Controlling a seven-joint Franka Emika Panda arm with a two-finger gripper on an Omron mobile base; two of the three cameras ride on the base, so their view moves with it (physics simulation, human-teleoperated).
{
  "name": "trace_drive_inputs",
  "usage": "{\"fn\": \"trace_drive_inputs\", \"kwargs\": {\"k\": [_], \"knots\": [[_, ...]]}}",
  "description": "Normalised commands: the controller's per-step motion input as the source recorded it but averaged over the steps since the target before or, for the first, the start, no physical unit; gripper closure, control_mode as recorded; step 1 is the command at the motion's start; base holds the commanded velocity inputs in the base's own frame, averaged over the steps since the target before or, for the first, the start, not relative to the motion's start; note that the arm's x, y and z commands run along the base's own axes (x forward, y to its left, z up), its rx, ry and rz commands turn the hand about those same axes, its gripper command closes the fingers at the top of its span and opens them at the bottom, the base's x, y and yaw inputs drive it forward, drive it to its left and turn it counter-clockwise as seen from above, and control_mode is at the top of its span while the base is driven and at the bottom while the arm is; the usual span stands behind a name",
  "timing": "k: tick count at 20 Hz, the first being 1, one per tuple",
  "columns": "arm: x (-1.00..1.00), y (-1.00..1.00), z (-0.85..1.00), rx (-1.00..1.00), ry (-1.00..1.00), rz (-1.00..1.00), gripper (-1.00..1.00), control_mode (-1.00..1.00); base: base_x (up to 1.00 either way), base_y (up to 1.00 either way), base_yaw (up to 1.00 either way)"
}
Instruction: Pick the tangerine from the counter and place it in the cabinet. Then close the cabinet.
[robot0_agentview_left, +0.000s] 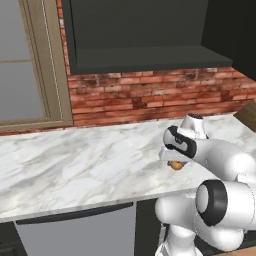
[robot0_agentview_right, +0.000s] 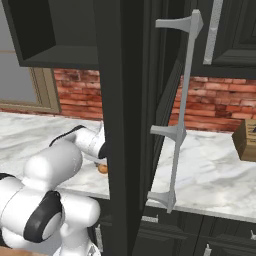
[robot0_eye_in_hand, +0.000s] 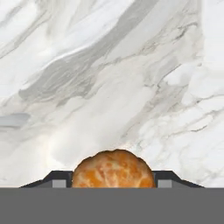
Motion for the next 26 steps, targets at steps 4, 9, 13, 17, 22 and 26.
{"fn": "trace_drive_inputs", "kwargs": {"k": [4,9,13,17,22,26], "knots": [[-0.03,0.42,1.00,0.00,-0.14,0.00,1.00,-1.00,0.00,0.00,0.00],[0.00,0.31,1.00,0.00,-0.21,0.00,1.00,-1.00,0.00,0.00,0.00],[0.00,0.26,1.00,0.00,-0.26,0.00,1.00,-1.00,0.00,0.00,0.00],[-0.01,0.12,1.00,0.00,-0.26,0.00,1.00,-1.00,0.00,0.00,0.00],[0.00,0.03,1.00,0.00,-0.17,-0.03,1.00,-1.00,0.00,0.00,0.00],[0.06,0.03,0.99,0.00,-0.25,-0.06,1.00,-1.00,0.00,0.00,0.00]]}}
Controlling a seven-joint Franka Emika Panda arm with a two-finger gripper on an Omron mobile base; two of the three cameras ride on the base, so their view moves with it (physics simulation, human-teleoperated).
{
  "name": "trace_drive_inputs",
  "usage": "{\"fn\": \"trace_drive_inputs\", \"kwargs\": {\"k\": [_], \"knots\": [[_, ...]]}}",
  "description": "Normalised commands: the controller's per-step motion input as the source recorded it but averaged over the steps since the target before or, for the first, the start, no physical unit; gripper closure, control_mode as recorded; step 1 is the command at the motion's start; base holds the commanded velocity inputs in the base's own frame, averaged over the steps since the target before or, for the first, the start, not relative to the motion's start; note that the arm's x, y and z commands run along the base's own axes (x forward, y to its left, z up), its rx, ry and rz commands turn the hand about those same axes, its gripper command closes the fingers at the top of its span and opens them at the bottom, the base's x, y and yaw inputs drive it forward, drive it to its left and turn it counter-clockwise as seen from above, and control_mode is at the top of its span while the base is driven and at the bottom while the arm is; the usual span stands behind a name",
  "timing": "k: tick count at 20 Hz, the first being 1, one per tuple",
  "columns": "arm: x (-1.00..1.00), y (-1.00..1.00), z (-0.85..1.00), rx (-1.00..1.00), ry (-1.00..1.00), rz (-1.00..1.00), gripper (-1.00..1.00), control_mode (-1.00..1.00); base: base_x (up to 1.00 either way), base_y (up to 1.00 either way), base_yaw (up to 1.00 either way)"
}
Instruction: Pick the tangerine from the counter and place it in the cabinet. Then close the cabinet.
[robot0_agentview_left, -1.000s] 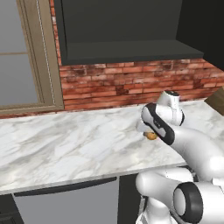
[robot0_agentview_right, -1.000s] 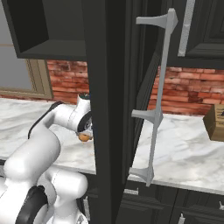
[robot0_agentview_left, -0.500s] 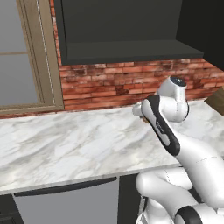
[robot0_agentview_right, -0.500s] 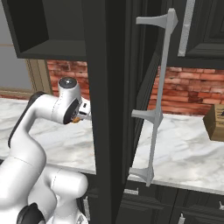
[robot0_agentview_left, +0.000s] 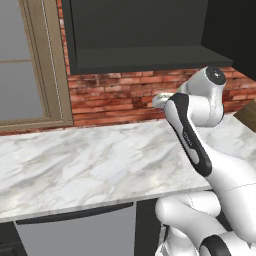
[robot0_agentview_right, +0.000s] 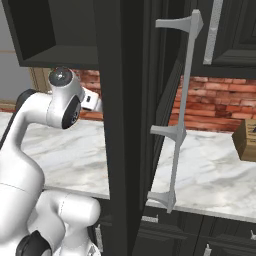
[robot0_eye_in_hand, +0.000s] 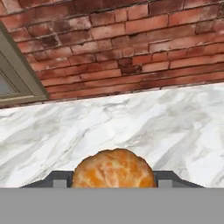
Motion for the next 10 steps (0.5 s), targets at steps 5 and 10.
{"fn": "trace_drive_inputs", "kwargs": {"k": [5,10], "knots": [[0.03,0.00,0.91,0.00,-0.25,-0.09,1.00,-1.00,0.00,0.00,0.00],[0.22,0.00,0.66,0.00,-0.08,-0.08,1.00,-1.00,0.00,0.00,0.00]]}}
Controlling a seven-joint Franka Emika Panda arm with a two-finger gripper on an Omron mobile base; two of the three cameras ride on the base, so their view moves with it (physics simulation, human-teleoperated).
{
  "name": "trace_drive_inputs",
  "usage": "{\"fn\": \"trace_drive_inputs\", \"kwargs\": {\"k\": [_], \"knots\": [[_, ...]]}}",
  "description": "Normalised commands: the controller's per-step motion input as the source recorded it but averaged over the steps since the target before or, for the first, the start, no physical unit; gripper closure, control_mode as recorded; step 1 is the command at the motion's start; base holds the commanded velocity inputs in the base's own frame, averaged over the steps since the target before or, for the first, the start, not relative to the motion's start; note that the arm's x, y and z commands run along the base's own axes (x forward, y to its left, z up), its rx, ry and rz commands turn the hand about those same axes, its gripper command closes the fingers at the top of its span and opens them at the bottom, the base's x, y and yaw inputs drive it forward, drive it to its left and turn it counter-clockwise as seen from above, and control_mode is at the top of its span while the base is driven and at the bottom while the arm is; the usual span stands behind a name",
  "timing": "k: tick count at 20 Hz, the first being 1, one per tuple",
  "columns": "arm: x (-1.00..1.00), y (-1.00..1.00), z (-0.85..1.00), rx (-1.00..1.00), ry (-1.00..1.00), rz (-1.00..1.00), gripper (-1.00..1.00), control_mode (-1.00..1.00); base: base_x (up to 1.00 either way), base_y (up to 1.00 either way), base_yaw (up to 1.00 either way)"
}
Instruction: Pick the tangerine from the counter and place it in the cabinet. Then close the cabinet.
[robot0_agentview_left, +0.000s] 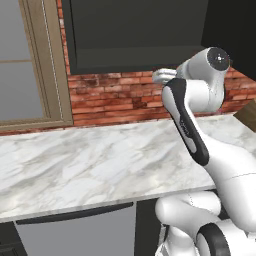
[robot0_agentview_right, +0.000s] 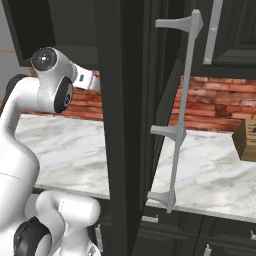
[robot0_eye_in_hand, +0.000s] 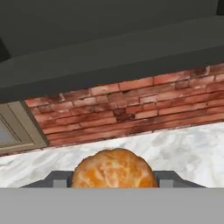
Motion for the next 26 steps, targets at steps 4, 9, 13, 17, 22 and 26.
{"fn": "trace_drive_inputs", "kwargs": {"k": [4,9,13,17,22,26], "knots": [[0.52,0.00,0.51,0.00,0.00,-0.05,1.00,-1.00,0.00,0.00,0.00],[0.72,0.00,0.26,0.01,0.02,-0.03,1.00,-1.00,0.00,0.00,0.00],[0.90,0.00,0.00,0.00,0.01,0.00,1.00,-1.00,0.00,0.00,0.00],[0.94,-0.03,0.00,0.00,0.01,0.00,1.00,-1.00,0.00,0.00,0.00],[0.85,-0.03,0.00,0.00,0.01,-0.01,1.00,-1.00,0.00,0.00,0.00],[0.73,0.00,0.00,0.00,0.04,-0.01,1.00,-1.00,0.00,0.00,0.00]]}}
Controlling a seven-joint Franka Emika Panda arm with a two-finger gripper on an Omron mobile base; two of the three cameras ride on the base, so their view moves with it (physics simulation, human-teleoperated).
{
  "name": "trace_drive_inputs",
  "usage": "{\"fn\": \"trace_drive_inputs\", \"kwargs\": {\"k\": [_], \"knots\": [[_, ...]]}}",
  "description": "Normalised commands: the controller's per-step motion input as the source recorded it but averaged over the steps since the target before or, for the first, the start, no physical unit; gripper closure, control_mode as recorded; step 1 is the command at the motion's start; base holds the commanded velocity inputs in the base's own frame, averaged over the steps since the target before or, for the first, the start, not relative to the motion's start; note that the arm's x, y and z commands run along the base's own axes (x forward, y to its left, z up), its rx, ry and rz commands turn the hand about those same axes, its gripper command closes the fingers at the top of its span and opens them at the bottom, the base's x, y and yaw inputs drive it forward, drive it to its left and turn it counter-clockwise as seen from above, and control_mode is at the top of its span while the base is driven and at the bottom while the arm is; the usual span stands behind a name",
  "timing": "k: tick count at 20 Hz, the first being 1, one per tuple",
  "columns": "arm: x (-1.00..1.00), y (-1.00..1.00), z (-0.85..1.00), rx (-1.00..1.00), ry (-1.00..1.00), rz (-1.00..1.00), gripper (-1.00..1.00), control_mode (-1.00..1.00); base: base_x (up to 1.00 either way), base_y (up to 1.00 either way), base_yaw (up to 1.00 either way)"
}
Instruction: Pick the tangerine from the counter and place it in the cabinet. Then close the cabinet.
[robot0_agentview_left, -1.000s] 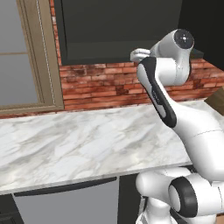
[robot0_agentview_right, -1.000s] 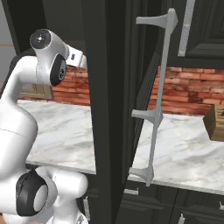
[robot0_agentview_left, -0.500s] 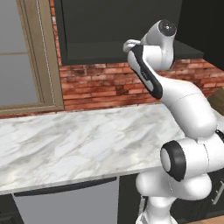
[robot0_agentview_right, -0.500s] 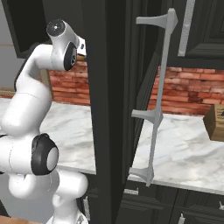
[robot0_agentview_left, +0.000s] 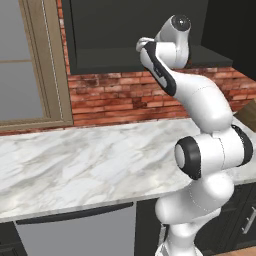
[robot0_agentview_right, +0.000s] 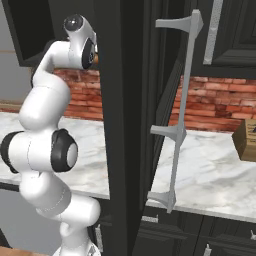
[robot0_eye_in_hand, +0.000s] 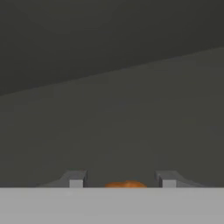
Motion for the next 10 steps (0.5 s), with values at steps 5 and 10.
{"fn": "trace_drive_inputs", "kwargs": {"k": [5,10], "knots": [[0.77,0.00,-0.03,0.00,0.01,-0.01,1.00,-1.00,0.00,0.00,0.00],[0.78,0.00,-0.05,0.00,0.00,0.00,1.00,-1.00,0.00,0.00,0.00]]}}
